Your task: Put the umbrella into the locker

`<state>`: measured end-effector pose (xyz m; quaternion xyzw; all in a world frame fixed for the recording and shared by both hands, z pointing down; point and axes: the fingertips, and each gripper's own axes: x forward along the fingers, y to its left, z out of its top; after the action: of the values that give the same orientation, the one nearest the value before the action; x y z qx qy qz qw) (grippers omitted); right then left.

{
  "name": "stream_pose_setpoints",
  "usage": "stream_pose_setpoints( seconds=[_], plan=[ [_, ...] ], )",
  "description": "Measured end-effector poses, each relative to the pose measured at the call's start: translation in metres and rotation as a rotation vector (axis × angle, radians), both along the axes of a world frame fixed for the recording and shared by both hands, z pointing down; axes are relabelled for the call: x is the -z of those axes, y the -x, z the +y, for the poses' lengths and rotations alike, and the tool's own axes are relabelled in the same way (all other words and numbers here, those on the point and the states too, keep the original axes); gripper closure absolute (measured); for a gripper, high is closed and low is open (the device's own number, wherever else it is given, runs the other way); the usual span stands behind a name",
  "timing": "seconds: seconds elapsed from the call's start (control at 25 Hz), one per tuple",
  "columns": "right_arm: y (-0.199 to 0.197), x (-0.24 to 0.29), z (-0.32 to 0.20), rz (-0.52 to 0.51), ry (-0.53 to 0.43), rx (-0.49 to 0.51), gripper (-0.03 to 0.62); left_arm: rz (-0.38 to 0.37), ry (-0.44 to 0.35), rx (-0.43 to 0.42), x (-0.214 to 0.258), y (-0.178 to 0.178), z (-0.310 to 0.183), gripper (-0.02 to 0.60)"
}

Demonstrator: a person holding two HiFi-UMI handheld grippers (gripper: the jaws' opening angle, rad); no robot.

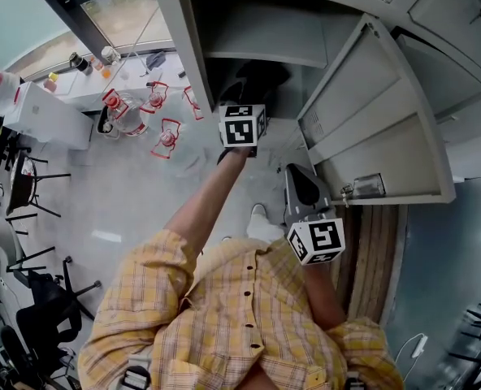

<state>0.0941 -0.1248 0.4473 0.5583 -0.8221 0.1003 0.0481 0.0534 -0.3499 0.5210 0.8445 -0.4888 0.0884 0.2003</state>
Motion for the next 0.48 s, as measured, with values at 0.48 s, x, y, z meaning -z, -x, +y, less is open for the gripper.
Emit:
stream_pose_setpoints(
  seconds=[0.48],
  plan=[
    [0.0, 0.012, 0.016, -0.01, -0.03, -0.027, 0.594, 0.025, -0.024, -0.012, 0.025, 0.014, 0.039, 0.286]
  ],
)
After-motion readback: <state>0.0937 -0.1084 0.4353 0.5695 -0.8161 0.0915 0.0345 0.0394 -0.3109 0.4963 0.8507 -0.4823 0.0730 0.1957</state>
